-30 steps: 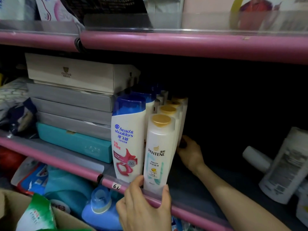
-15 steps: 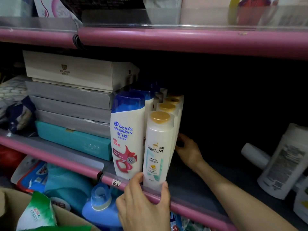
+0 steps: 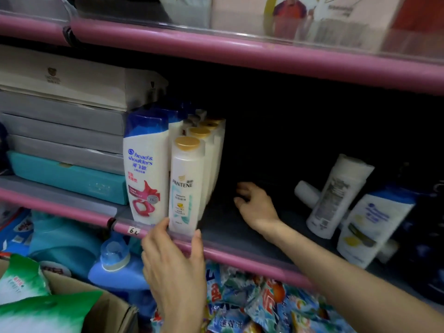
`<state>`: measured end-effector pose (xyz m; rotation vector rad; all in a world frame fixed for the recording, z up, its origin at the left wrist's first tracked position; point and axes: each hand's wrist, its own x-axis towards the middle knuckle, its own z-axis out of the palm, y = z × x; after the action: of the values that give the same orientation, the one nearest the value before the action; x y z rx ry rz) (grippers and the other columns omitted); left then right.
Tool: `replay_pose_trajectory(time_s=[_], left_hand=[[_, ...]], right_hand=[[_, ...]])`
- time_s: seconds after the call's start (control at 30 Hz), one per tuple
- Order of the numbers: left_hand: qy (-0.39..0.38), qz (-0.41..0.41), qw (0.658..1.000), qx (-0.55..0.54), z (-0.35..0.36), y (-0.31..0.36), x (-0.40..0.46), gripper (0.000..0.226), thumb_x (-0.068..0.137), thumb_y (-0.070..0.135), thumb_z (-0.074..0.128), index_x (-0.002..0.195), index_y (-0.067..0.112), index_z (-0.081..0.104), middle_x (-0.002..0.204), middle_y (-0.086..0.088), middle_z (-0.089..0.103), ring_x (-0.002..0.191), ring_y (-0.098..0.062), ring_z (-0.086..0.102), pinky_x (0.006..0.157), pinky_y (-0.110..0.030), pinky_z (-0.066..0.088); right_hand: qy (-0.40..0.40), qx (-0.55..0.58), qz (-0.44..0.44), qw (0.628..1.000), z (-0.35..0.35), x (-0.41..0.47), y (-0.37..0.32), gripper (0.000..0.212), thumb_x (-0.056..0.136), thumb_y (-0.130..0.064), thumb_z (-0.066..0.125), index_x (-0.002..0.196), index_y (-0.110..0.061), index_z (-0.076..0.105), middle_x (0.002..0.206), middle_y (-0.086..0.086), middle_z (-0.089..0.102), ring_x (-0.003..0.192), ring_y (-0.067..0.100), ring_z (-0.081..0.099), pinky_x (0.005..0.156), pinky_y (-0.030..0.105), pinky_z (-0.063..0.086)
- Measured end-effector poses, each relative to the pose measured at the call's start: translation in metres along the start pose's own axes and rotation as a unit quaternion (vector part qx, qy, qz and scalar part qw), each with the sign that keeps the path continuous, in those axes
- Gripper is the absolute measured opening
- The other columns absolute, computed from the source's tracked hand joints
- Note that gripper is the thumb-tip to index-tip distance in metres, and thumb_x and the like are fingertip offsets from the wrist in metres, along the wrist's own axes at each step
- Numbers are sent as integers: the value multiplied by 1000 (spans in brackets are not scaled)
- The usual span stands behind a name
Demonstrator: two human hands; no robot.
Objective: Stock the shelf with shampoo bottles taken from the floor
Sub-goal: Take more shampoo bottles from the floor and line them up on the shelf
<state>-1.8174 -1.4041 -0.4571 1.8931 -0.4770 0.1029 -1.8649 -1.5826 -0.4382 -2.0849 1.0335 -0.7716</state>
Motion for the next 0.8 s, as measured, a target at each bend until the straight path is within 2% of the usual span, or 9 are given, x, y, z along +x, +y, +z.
replay_pose_trajectory(time_s=[0.07,0.2,0.27,0.33,0.4,0.53,0.67,0.73,0.8], left_hand=[[-9,8,1000,-7,-1,7,-13,57,82,27,68,131,9,45,124,-17,47,113,-32,44,93,-46,36],[-66,70,995,-24,5,19,-42,44,86,22,63,126,8,51,119,-13,53,111,-31,47,94,-43,36],[-107,103,988,-39,11,28,-57,35,87,20,63,120,11,56,115,-8,56,109,-28,49,94,-37,35],[-145,131,979,-55,17,39,-71,25,88,20,62,112,15,60,107,1,55,107,-23,49,91,-31,34],[-186,146,969,-69,22,50,-85,20,89,23,60,109,20,61,103,9,50,106,-17,48,89,-27,34],[-249,154,952,-94,29,57,-101,28,91,30,58,118,25,55,111,13,49,110,-12,49,94,-33,42],[-296,162,935,-107,36,55,-100,49,89,35,60,135,29,44,133,12,47,120,-3,43,98,-25,37],[-325,172,924,-107,40,56,-97,63,88,38,60,144,30,32,145,12,39,124,2,35,99,-21,30],[-351,187,913,-95,47,58,-95,75,88,37,61,149,30,19,152,11,29,134,-2,30,103,-21,26]], right_hand=[[9,-21,-6,1000,-30,-33,5,38,92,-11,54,129,-18,53,121,-1,63,109,12,58,86,15,44],[59,-99,-10,993,-95,-98,22,21,89,-12,54,107,-19,62,96,-7,65,90,8,61,79,18,48],[83,-117,10,990,-122,-127,35,9,88,-16,57,92,-22,62,84,-12,65,78,3,60,67,10,45],[118,-128,41,984,-145,-148,46,5,85,-22,61,84,-22,57,78,-12,62,70,1,57,58,10,41],[157,-131,71,976,-162,-156,54,24,82,-28,68,91,-17,49,87,-6,59,75,10,56,57,17,40],[160,-87,126,975,-173,-139,50,65,78,-30,75,124,-7,36,118,9,56,104,26,59,77,31,47],[180,-63,147,971,-160,-124,45,48,81,-34,71,117,-10,49,109,9,65,95,28,64,74,36,52],[178,-66,137,972,-150,-123,40,47,80,-38,71,115,-12,52,105,6,67,93,26,64,76,39,54],[146,-47,106,983,-138,-124,33,47,79,-37,72,116,-14,54,106,4,68,95,22,65,81,41,55]])
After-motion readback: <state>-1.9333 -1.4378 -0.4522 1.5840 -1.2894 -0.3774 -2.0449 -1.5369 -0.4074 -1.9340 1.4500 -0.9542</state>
